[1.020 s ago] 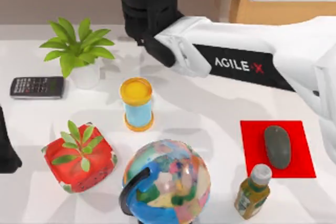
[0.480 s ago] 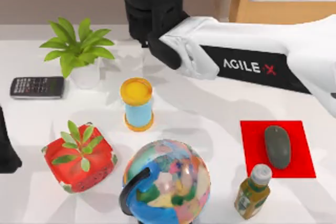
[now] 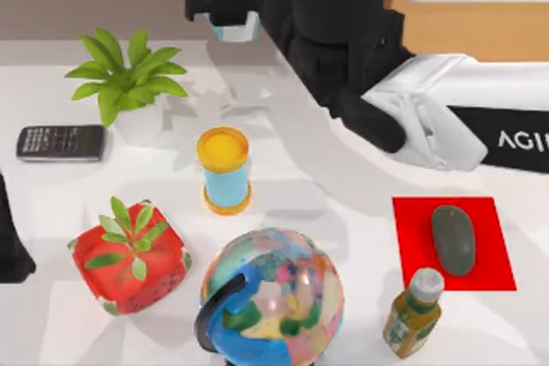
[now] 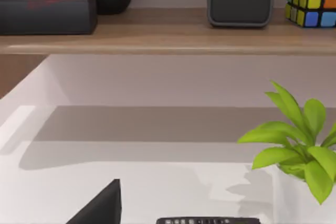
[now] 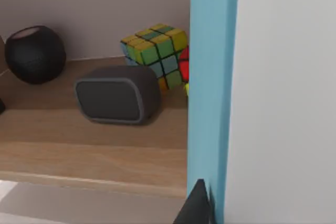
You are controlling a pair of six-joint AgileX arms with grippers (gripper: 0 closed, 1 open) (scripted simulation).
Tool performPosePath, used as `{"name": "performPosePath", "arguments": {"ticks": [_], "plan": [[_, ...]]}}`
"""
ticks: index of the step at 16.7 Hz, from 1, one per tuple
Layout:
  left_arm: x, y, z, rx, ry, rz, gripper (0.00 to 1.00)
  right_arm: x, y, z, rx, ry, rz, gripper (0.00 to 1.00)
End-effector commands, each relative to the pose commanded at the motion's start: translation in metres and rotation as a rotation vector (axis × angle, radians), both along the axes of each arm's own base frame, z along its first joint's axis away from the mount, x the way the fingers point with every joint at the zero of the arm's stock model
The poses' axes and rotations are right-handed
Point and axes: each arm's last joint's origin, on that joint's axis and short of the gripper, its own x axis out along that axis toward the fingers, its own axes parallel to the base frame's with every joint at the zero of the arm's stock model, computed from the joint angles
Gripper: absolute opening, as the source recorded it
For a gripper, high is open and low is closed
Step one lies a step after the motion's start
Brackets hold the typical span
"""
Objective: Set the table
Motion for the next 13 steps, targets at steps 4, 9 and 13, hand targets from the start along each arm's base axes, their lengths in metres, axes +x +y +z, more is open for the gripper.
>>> {"name": "performPosePath", "arguments": {"ticks": [4, 9, 13], "plan": [[0.000, 0.000, 0.000, 0.000, 0.000, 0.000, 1.00, -0.028, -0.062, -0.026, 0.134, 0.213, 0.121, 0.00], [0.000, 0.000, 0.000, 0.000, 0.000, 0.000, 1.00, -0.046, -0.157, -0.069, 0.373, 0.508, 0.072, 0.00], [0.000, 0.000, 0.000, 0.000, 0.000, 0.000, 1.00, -0.042, -0.241, -0.080, 0.650, 0.592, -0.113, 0.00]]}}
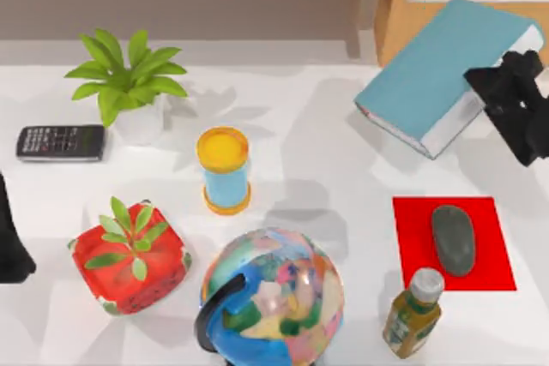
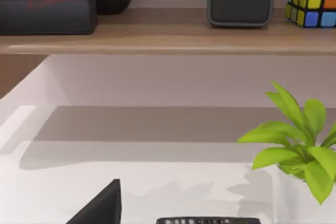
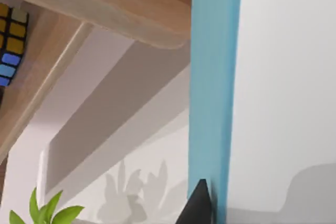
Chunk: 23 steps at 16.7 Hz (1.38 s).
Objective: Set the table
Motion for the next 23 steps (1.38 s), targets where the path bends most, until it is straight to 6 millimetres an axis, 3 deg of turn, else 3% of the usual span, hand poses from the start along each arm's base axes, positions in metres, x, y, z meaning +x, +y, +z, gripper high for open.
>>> {"name": "performPosePath", "arguments": {"ticks": [7, 11, 15, 23], "plan": [[0.000, 0.000, 0.000, 0.000, 0.000, 0.000, 1.00, 0.017, -0.147, 0.005, 0.316, 0.015, -0.458, 0.00], [0.000, 0.000, 0.000, 0.000, 0.000, 0.000, 1.00, 0.031, -0.207, 0.003, 0.416, -0.012, -0.604, 0.00], [0.000, 0.000, 0.000, 0.000, 0.000, 0.000, 1.00, 0.049, -0.232, -0.008, 0.457, -0.011, -0.641, 0.00], [0.000, 0.000, 0.000, 0.000, 0.000, 0.000, 1.00, 0.056, -0.232, -0.009, 0.464, -0.011, -0.637, 0.00]]}}
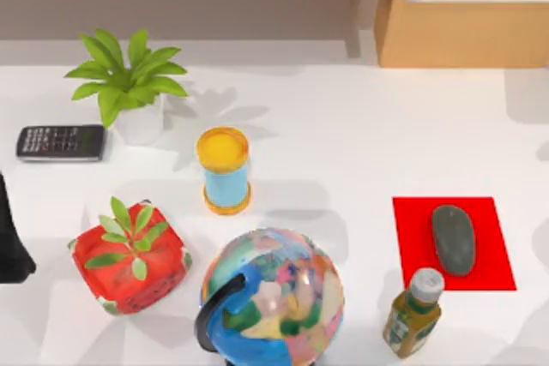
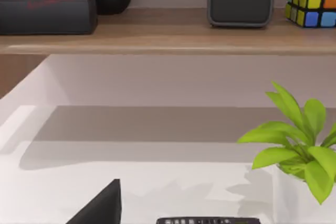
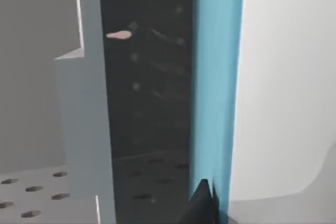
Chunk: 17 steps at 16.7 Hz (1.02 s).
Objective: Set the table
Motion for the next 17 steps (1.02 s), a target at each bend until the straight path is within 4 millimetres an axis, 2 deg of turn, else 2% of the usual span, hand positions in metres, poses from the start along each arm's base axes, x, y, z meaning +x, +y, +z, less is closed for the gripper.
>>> {"name": "performPosePath", "arguments": {"ticks": [5, 9, 17], "plan": [[0.000, 0.000, 0.000, 0.000, 0.000, 0.000, 1.00, 0.024, -0.002, -0.005, -0.003, 0.002, -0.003, 0.00], [0.000, 0.000, 0.000, 0.000, 0.000, 0.000, 1.00, 0.026, -0.002, -0.006, -0.002, 0.005, -0.004, 0.00], [0.000, 0.000, 0.000, 0.000, 0.000, 0.000, 1.00, 0.026, -0.002, -0.006, -0.002, 0.005, -0.004, 0.60]]}}
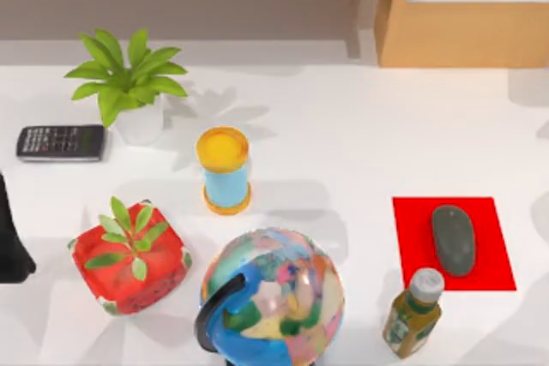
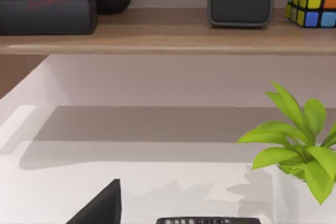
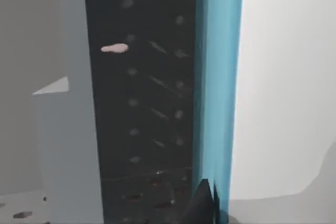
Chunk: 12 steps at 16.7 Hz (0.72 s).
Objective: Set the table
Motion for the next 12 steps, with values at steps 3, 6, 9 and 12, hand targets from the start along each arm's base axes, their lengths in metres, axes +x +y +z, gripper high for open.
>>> {"name": "performPosePath", "arguments": {"ticks": [3, 6, 9, 12], "plan": [[0.0000, 0.0000, 0.0000, 0.000, 0.000, 0.000, 1.00, 0.0000, 0.0000, 0.0000, 0.000, 0.000, 0.000, 0.83], [0.0000, 0.0000, 0.0000, 0.000, 0.000, 0.000, 1.00, 0.0000, 0.0000, 0.0000, 0.000, 0.000, 0.000, 1.00], [0.0000, 0.0000, 0.0000, 0.000, 0.000, 0.000, 1.00, 0.0000, 0.0000, 0.0000, 0.000, 0.000, 0.000, 1.00], [0.0000, 0.0000, 0.0000, 0.000, 0.000, 0.000, 1.00, 0.0000, 0.0000, 0.0000, 0.000, 0.000, 0.000, 1.00]]}}
